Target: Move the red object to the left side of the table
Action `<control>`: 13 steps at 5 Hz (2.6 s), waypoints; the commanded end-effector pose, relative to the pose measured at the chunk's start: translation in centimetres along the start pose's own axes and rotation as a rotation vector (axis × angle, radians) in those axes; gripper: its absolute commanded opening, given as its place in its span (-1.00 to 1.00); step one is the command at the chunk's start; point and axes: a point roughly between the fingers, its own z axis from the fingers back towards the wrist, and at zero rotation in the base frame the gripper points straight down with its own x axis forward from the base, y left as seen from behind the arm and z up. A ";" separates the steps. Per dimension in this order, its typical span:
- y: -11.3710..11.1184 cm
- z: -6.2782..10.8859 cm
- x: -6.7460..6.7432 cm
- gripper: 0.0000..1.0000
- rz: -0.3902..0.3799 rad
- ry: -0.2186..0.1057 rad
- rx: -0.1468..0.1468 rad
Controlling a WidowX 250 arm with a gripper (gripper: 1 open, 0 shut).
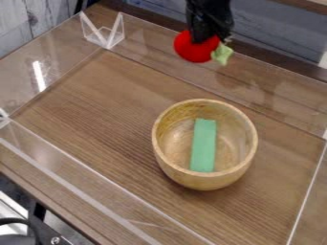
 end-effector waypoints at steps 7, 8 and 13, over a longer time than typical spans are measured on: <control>6.7 1.0 -6.7 -1.00 0.363 0.085 0.126; 8.4 -0.2 -7.9 -1.00 0.379 0.102 0.139; 10.7 -3.6 -9.9 -1.00 0.443 0.129 0.136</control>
